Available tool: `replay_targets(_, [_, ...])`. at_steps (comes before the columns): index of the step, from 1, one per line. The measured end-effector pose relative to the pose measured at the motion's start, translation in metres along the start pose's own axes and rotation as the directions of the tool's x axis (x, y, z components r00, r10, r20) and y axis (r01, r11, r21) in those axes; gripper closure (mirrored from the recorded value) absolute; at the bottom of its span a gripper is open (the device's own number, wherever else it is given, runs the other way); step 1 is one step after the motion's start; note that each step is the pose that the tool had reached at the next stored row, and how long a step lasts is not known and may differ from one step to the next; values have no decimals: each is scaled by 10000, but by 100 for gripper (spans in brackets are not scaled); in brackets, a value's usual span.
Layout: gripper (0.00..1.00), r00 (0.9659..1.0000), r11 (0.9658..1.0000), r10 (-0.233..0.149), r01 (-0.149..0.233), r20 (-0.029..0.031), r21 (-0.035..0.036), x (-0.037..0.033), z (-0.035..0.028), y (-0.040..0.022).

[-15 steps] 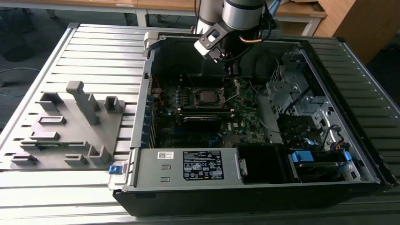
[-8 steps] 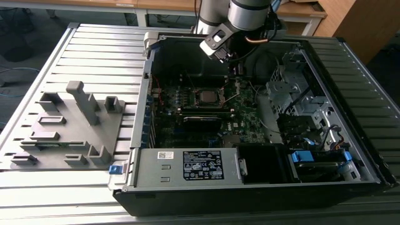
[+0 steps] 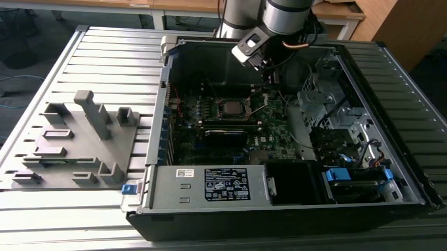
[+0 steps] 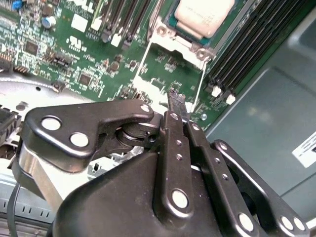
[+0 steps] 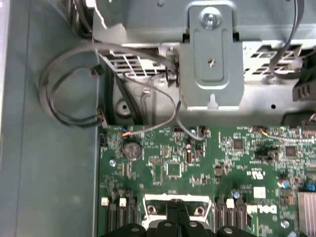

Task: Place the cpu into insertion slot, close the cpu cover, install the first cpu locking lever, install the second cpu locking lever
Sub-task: 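Close the cpu cover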

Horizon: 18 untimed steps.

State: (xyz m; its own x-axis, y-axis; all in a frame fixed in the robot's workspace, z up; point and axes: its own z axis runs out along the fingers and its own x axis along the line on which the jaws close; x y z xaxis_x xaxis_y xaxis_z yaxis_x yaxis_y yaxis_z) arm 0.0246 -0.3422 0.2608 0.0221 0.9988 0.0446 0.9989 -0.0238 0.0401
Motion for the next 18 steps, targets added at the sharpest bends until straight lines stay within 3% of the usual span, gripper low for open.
replay_targets(8, [89, 10000, 10000, 0, 0, 1, 0, 5, 9, 157])
replay_targets(18, [89, 10000, 10000, 0, 0, 1, 0, 7, 13, 234])
